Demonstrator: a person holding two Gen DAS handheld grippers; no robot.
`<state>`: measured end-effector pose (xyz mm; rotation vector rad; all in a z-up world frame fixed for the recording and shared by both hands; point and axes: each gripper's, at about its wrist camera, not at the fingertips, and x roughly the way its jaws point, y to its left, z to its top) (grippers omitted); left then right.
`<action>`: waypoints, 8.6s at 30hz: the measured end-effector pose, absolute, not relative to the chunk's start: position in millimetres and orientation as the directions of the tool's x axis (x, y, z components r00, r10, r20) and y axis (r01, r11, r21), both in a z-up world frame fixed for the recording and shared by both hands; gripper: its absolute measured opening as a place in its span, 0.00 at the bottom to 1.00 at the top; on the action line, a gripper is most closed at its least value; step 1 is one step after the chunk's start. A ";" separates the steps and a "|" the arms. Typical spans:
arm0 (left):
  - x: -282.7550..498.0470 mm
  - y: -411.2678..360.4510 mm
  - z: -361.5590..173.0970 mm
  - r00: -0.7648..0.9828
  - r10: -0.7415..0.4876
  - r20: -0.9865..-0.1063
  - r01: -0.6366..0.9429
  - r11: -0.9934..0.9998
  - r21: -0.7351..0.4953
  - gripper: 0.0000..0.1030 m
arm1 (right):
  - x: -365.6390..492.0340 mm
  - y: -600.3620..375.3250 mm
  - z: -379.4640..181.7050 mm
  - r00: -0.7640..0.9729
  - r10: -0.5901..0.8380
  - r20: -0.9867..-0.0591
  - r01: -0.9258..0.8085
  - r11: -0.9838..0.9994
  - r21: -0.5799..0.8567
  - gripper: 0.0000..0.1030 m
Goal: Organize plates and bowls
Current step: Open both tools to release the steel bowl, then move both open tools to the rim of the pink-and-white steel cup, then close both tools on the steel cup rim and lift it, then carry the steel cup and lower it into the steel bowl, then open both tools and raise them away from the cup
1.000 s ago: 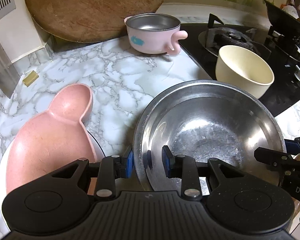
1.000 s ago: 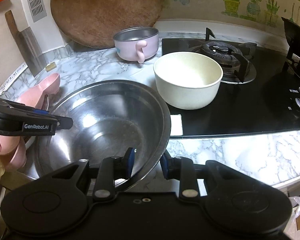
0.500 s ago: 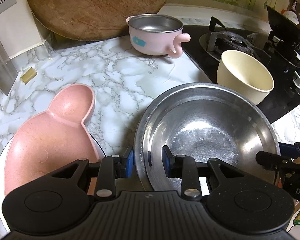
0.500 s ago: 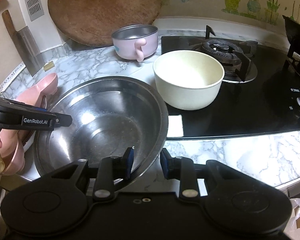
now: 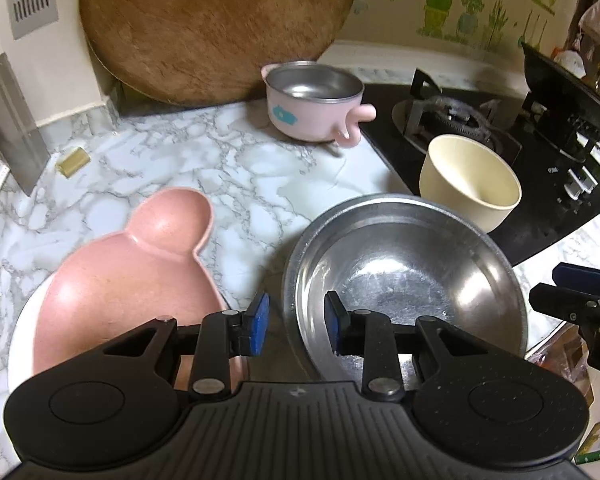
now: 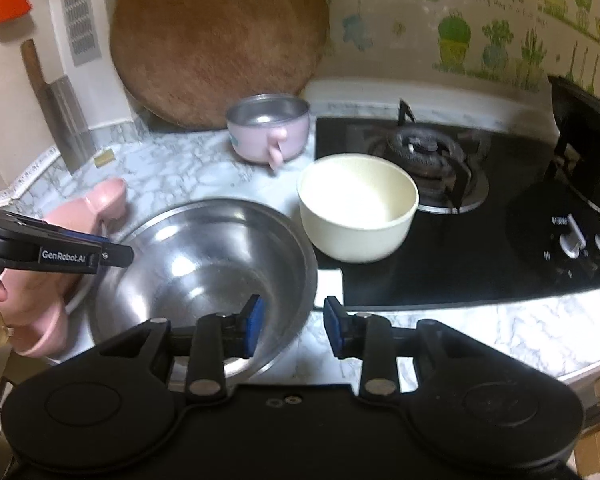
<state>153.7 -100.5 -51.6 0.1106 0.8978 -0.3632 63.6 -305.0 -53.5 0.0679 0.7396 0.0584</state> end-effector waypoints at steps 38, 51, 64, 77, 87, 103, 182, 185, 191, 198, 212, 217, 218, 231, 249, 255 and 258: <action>152.8 -88.3 48.2 0.790 -0.292 -0.539 0.321 0.946 -0.042 0.89 | 114.2 -285.7 58.8 0.848 0.179 -0.498 -0.168 0.984 0.068 1.00; 262.5 -108.9 42.2 0.742 -0.182 -0.645 0.164 0.982 -0.089 0.89 | 230.0 -328.4 52.1 0.813 0.164 -0.559 -0.131 0.986 0.098 1.00; 369.5 -156.6 -19.2 0.573 -0.101 -0.813 0.061 0.995 -0.081 0.89 | 354.2 -343.9 -8.3 0.662 0.157 -0.733 -0.074 0.987 0.144 0.89; 415.9 -172.6 -57.5 0.527 -0.077 -0.846 0.040 0.997 -0.065 0.88 | 410.7 -355.8 -50.5 0.599 0.162 -0.784 -0.045 0.985 0.169 0.77; 434.0 -173.8 -78.0 0.478 -0.109 -0.872 0.024 0.993 -0.112 0.65 | 423.6 -354.0 -66.9 0.568 0.177 -0.804 -0.053 0.983 0.178 0.60; 438.4 -182.8 -85.7 0.470 -0.113 -0.875 0.045 0.994 -0.104 0.18 | 427.8 -339.9 -77.5 0.547 0.204 -0.812 -0.097 0.979 0.181 0.33; 163.6 -143.4 -16.9 0.432 -0.246 -0.868 0.310 0.944 -0.113 0.12 | 141.1 -295.2 2.6 0.633 0.084 -0.769 0.014 0.993 0.120 0.16; 157.4 -142.2 -27.4 0.412 -0.246 -0.877 0.309 0.943 -0.120 0.12 | 132.3 -295.2 -6.2 0.626 0.085 -0.775 0.026 0.991 0.130 0.16; 154.2 -144.2 -43.0 0.396 -0.232 -0.888 0.313 0.944 -0.107 0.13 | 123.1 -293.6 -26.0 0.607 0.077 -0.791 0.036 0.992 0.124 0.16; 162.8 -144.3 -56.6 0.384 -0.236 -0.892 0.308 0.944 -0.117 0.12 | 125.8 -298.4 -39.9 0.591 0.093 -0.801 0.044 0.988 0.147 0.16; 180.8 -141.9 -69.5 0.398 -0.210 -0.893 0.283 0.954 -0.098 0.13 | 141.5 -300.3 -56.8 0.570 0.133 -0.811 0.034 0.982 0.185 0.16; 184.6 -140.1 -75.5 0.400 -0.211 -0.892 0.273 0.956 -0.103 0.13 | 144.3 -300.5 -66.0 0.556 0.150 -0.817 0.034 0.979 0.202 0.16; 184.7 -139.5 -75.3 0.403 -0.210 -0.891 0.277 0.956 -0.100 0.13 | 144.0 -300.2 -67.0 0.558 0.147 -0.817 0.034 0.979 0.199 0.16; 190.9 -137.2 -75.9 0.398 -0.233 -0.887 0.270 0.954 -0.130 0.13 | 145.9 -302.0 -69.0 0.555 0.155 -0.817 0.028 0.979 0.204 0.17; 176.4 -128.8 -50.7 0.475 -0.250 -0.844 0.299 0.948 -0.113 0.14 | 130.4 -301.9 -44.2 0.632 0.160 -0.758 -0.034 0.983 0.179 0.19; 164.8 -122.1 -33.7 0.515 -0.264 -0.815 0.328 0.940 -0.097 0.15 | 118.1 -298.9 -28.3 0.670 0.171 -0.723 -0.063 0.983 0.173 0.25; 157.8 -118.0 -24.8 0.538 -0.276 -0.796 0.341 0.935 -0.094 0.33 | 111.3 -297.1 -20.1 0.687 0.175 -0.705 -0.076 0.983 0.170 0.47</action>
